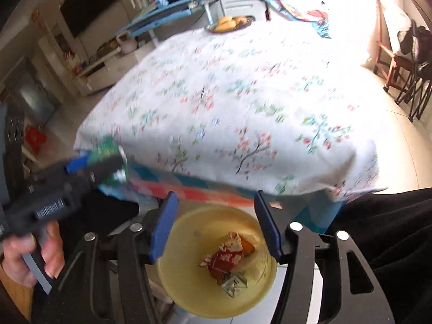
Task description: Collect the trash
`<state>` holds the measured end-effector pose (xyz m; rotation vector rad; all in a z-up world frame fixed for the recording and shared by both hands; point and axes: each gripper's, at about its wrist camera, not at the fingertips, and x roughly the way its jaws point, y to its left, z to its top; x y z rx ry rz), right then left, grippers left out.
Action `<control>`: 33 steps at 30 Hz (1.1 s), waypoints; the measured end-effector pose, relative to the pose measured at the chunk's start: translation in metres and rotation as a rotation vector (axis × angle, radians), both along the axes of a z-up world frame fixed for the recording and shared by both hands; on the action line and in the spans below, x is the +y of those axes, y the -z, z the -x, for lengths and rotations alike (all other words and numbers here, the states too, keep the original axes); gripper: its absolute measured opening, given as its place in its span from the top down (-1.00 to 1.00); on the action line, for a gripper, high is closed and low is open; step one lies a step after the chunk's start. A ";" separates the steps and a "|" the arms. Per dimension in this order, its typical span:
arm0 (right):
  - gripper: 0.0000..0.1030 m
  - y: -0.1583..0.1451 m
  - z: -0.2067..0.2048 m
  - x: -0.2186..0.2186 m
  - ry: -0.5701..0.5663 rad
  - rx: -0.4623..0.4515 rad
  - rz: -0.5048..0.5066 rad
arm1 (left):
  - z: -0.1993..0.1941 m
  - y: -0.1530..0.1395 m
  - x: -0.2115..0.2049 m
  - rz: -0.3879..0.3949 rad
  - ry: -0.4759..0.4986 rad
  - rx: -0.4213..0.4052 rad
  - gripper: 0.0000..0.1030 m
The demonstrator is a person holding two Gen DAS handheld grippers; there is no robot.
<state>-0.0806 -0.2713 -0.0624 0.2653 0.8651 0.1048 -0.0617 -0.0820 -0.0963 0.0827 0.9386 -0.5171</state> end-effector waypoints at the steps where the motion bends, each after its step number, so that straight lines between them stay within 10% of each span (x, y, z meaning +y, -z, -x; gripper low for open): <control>1: -0.20 -0.006 0.001 -0.003 0.018 -0.030 -0.005 | 0.007 0.005 -0.008 -0.031 0.033 0.010 -0.01; 7: -0.37 -0.020 0.009 -0.007 0.079 -0.119 -0.030 | 0.034 0.009 -0.028 -0.140 0.107 -0.026 -0.19; 21: -0.56 -0.045 0.024 0.003 0.107 -0.242 0.069 | 0.038 -0.067 0.067 0.082 -0.387 -0.318 -0.75; 33: -0.77 -0.073 0.058 0.026 0.104 -0.392 0.194 | 0.082 -0.106 0.083 0.129 -0.479 -0.466 -0.86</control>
